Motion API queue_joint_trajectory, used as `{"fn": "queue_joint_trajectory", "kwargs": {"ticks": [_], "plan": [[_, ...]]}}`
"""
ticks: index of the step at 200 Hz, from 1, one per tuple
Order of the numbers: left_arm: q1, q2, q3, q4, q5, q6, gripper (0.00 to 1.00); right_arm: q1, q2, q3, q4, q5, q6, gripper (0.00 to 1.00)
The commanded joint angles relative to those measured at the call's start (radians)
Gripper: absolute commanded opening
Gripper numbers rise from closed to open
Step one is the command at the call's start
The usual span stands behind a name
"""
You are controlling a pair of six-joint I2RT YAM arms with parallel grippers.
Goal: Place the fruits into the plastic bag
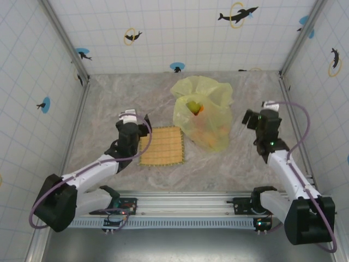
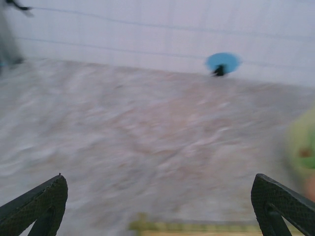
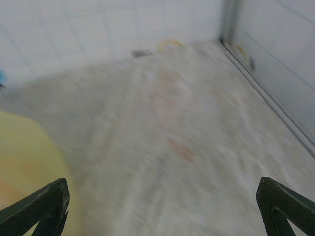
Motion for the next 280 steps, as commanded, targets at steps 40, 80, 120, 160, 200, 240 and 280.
{"fn": "queue_joint_trajectory", "kwargs": {"ticks": [40,80,120,160,200,240,280], "plan": [[0.206,0.164,-0.119,0.254,-0.131,0.151,0.98,-0.005,0.173,-0.31,0.533,0.164,-0.072,1.0],[0.342,0.251,-0.173,0.373,0.101,0.225,0.98,-0.016,0.323,-0.413,0.812,0.064,-0.126,1.0],[0.44,0.243,-0.223,0.476,0.297,0.217,0.98,-0.065,0.431,-0.485,1.017,-0.074,-0.105,1.0],[0.441,0.173,-0.284,0.471,0.255,0.207,0.98,-0.064,0.511,-0.548,1.194,-0.11,-0.12,1.0],[0.438,0.221,-0.364,0.567,0.245,0.244,0.98,-0.066,0.511,-0.548,1.196,-0.115,-0.12,1.0],[0.534,0.365,-0.527,1.032,0.392,0.202,0.98,-0.066,0.511,-0.547,1.196,-0.115,-0.12,1.0],[0.552,0.368,-0.459,0.876,0.402,0.188,0.98,-0.062,0.512,-0.546,1.194,-0.11,-0.123,1.0]]}}
